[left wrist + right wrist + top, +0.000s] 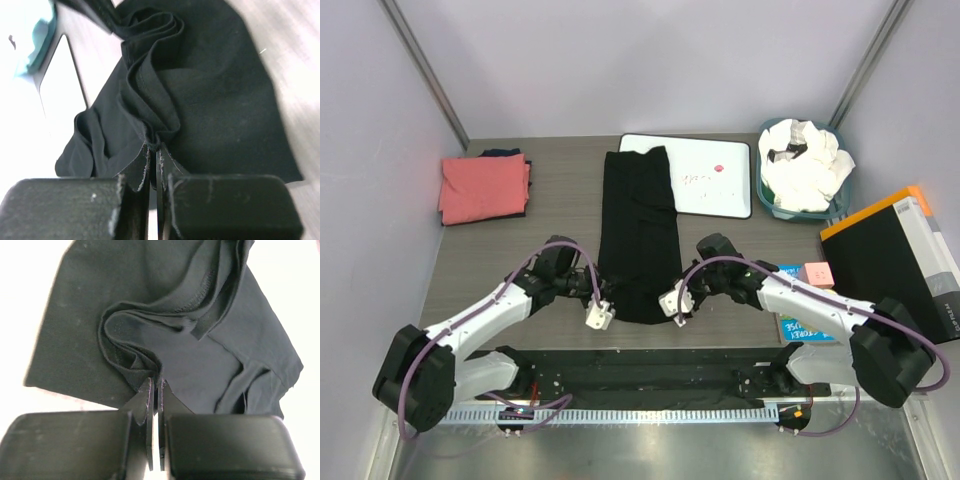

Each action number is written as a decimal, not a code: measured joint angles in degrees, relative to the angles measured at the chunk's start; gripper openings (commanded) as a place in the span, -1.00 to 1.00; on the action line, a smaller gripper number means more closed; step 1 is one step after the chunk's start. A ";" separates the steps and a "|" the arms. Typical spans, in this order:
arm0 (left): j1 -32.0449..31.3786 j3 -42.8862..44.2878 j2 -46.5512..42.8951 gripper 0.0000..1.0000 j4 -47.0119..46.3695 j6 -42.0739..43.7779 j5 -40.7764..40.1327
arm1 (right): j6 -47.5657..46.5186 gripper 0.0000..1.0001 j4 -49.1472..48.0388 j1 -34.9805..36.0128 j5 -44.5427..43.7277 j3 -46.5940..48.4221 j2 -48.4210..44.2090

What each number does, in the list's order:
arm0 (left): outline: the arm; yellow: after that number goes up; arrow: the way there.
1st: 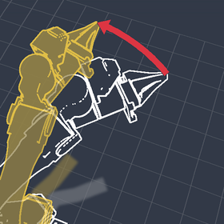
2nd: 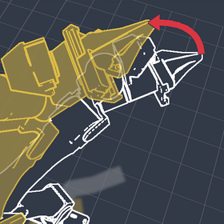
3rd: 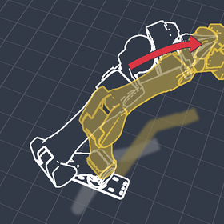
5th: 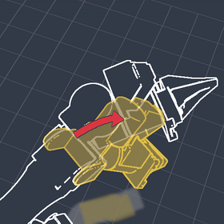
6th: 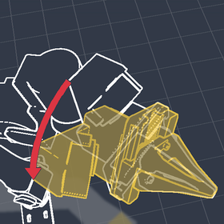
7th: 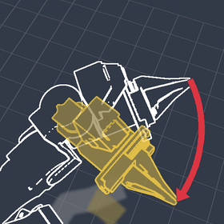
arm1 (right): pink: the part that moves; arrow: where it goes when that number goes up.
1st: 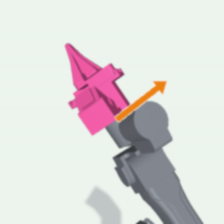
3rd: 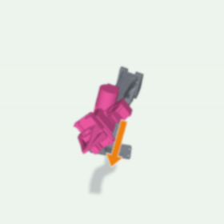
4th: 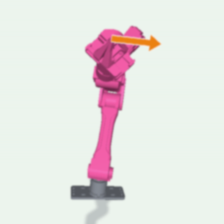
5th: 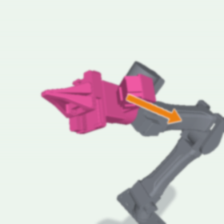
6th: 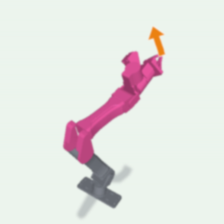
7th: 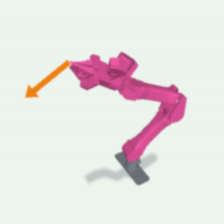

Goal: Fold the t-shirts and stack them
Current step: Fold the folded rectangular tshirt in 1/3 of the way, then grab one side of the 2/3 rectangular tshirt with both arms

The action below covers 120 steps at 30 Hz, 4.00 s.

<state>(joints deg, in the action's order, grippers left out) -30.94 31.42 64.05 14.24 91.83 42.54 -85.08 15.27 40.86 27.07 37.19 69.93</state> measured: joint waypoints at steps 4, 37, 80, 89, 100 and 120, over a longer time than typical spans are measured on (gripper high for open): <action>2.23 0.96 2.69 -0.99 -2.43 -0.02 -0.33 | 0.46 -0.98 -4.04 -0.98 -1.68 0.00 2.25; 10.88 10.08 20.61 -0.99 -13.38 1.16 -0.52 | 7.28 -0.98 -29.70 -8.02 -10.97 2.99 17.38; 14.27 10.32 29.14 0.99 -41.72 -6.73 -11.13 | 18.23 0.27 -45.03 -12.04 -36.41 13.66 29.75; 14.47 4.81 5.25 1.00 -15.54 5.46 1.25 | 14.58 0.29 -15.26 -13.16 -12.31 4.85 2.67; 11.47 -2.56 9.22 0.99 5.55 20.52 5.46 | 12.41 0.29 -1.57 -5.38 -4.44 -1.40 1.62; 11.28 1.27 17.55 0.99 -3.37 22.49 4.02 | 17.11 0.31 -14.58 -1.20 -8.52 -5.22 8.92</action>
<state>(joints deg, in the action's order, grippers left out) -19.66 32.69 81.60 10.87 114.32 46.57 -67.96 0.69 39.66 18.55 31.97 78.85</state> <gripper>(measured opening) 0.996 0.652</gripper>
